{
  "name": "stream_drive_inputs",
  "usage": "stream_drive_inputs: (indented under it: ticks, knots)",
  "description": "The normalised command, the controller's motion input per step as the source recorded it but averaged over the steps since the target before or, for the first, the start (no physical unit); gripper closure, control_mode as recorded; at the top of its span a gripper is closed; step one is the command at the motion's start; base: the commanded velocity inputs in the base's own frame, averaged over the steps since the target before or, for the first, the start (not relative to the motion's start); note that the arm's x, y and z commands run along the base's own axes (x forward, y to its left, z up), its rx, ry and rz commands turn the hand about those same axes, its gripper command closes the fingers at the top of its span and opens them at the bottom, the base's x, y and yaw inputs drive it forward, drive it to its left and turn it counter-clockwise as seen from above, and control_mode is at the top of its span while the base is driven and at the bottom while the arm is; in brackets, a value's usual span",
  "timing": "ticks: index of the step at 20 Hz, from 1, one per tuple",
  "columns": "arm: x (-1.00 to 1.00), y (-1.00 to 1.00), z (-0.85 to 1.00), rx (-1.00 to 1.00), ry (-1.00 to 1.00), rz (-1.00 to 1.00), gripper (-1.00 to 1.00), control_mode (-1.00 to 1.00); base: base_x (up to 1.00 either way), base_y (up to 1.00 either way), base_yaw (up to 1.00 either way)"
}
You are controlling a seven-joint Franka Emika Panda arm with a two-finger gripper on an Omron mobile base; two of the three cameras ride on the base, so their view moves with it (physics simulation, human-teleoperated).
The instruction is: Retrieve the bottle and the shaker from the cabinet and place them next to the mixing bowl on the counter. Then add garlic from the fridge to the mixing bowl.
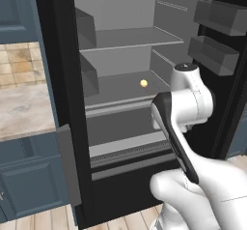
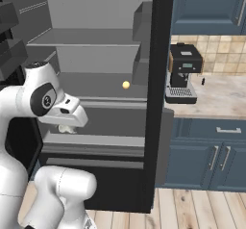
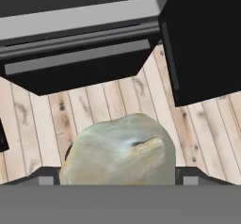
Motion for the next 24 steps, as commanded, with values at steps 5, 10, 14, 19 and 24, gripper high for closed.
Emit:
stream_drive_inputs:
  ticks: [5,10,14,19,24]
  knots:
    - [-0.08,0.02,-0.03,0.0,0.0,0.0,1.0,-1.0,0.0,0.0,0.0]
    - [0.0,0.0,0.0,0.0,0.0,0.0,1.0,1.0,-0.44,0.0,0.0]
    - [0.0,0.0,0.0,0.0,0.0,0.0,1.0,1.0,-0.7,0.08,0.05]
    - [0.0,0.0,0.0,0.0,0.0,0.0,1.0,1.0,-0.79,0.26,0.3]
    - [0.0,0.0,0.0,0.0,0.0,0.0,1.0,1.0,-0.63,0.31,0.5]
